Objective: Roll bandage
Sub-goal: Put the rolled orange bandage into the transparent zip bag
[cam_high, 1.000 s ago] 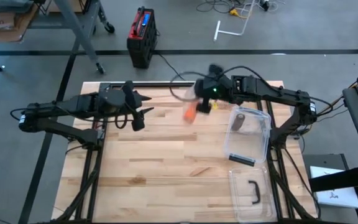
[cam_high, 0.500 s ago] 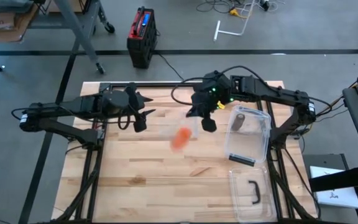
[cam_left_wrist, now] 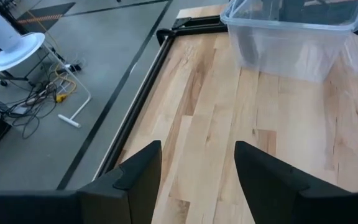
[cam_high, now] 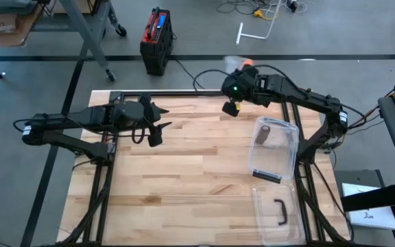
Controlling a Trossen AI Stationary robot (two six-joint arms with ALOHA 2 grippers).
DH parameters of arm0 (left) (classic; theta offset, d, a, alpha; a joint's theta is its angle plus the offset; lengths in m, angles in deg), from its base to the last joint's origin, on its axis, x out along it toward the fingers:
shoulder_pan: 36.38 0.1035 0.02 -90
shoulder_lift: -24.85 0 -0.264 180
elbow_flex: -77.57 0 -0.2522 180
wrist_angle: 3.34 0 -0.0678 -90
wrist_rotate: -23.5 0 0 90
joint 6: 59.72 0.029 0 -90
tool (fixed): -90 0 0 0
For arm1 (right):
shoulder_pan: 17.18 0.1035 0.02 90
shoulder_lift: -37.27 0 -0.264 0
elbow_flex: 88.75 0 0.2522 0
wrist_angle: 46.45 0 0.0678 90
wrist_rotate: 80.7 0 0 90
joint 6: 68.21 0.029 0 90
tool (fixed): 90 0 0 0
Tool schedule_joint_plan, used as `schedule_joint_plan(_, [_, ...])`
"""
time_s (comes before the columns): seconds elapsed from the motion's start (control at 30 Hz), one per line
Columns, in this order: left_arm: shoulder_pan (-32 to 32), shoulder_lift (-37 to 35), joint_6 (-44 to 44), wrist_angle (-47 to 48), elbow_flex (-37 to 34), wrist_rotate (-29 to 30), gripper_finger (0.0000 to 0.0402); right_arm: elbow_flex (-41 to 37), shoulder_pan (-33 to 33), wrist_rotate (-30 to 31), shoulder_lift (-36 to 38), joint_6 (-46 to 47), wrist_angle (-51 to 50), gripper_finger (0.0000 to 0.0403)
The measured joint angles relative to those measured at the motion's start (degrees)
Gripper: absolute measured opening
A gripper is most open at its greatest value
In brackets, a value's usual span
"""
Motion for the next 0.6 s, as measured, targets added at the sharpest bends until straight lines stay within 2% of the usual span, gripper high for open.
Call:
schedule_joint_plan(0.07, [0.00,0.00,0.00,-0.55,-0.07,0.00,0.0196,-0.02,-0.80,-1.87,0.00,1.61,0.13,0.0000])
schedule_joint_plan(0.13, [0.00,0.00,0.24,-1.79,-0.25,0.00,0.0196,-0.02,-0.93,-8.82,0.00,2.01,1.56,0.0000])
schedule_joint_plan(0.27, [0.00,0.00,2.42,-5.53,-0.94,-0.47,0.0191,-0.02,0.36,-34.90,0.00,-1.53,7.21,0.0000])
schedule_joint_plan(0.33, [0.08,-0.04,4.41,-11.52,-3.16,-4.23,0.0190,-0.02,1.47,-42.98,0.00,-3.59,9.95,0.0000])
schedule_joint_plan(0.37, [0.21,-0.04,5.38,-15.23,-4.71,-7.03,0.0190,-0.02,2.09,-43.73,0.04,-4.11,10.81,0.0000])
schedule_joint_plan(0.47, [0.75,-0.06,7.18,-26.23,-9.50,-13.61,0.0194,-0.02,2.87,-40.34,0.07,-4.44,11.20,0.0000])
schedule_joint_plan(0.6, [1.34,-0.15,7.54,-37.82,-14.71,-14.22,0.0210,-0.02,3.69,-39.61,0.07,-4.26,10.91,0.0000])
